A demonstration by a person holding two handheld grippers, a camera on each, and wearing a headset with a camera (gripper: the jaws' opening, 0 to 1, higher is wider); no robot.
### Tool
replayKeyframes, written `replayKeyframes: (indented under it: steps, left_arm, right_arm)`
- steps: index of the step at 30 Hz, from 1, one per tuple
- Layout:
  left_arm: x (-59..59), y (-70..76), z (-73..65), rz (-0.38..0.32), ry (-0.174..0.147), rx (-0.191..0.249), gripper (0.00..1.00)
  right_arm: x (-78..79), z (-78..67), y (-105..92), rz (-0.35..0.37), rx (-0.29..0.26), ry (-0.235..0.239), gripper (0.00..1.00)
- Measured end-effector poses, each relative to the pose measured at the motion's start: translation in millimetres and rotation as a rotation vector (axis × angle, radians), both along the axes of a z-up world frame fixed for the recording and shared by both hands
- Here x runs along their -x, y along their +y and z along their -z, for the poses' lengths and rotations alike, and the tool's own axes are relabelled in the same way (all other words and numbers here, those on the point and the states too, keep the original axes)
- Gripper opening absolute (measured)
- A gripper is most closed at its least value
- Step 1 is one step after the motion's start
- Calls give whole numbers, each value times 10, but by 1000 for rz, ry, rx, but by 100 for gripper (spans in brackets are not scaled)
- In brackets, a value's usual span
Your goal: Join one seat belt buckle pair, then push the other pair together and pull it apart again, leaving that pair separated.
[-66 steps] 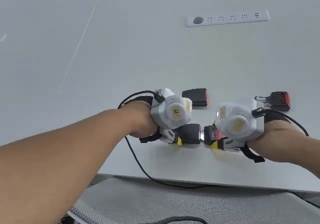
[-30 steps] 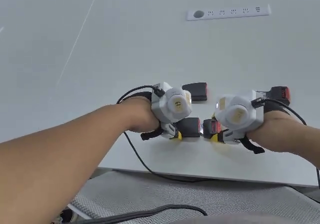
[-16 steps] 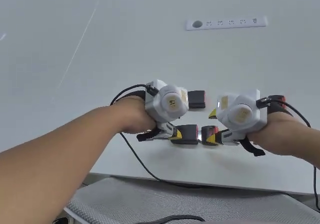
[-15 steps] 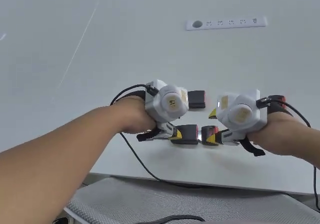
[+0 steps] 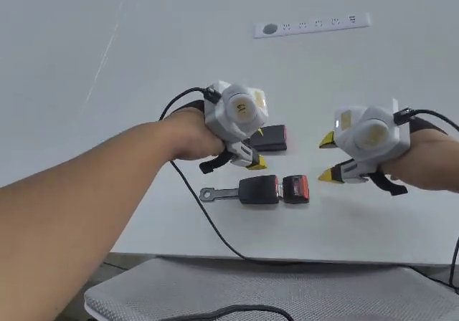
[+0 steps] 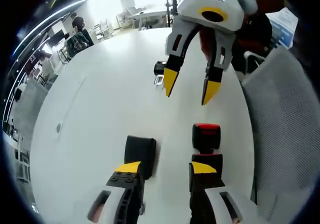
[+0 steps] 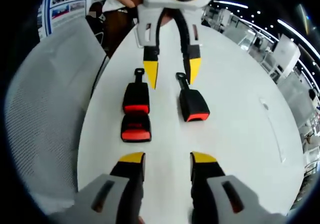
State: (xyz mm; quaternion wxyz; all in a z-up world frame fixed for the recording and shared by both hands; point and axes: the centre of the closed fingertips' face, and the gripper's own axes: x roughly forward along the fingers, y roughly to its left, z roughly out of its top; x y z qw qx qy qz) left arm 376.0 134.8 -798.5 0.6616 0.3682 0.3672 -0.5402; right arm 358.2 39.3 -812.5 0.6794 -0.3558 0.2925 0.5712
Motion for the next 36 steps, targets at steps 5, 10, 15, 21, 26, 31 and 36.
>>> replayKeyframes:
  steps: [5, 10, 15, 21, 26, 31, 36]
  left_arm:
    - [-142, 32, 50, -17, -1, -8, 38]
    - [-222, 48, 112, 3, 3, -26, 38]
    - [-348, 12, 175, 15, 17, -28, 39]
    - [-419, 14, 264, 39, 35, -41, 40]
    - [-457, 66, 425, 78, 63, -76, 41]
    - [-413, 105, 523, 126, 58, -125, 41]
    - [-450, 98, 503, 104, 48, -117, 33]
  right_arm:
    - [-174, 60, -248, 5, 16, -14, 36]
    - [-319, 35, -526, 22, 18, -16, 36]
    - [-456, 38, -874, 58, 41, -15, 36]
    - [-527, 115, -1142, 87, 77, 6, 37]
    - [-524, 210, -1228, 83, 101, 20, 36]
    - [-533, 339, -1272, 84, 116, 39, 33]
    - [-548, 347, -1263, 81, 104, 39, 33]
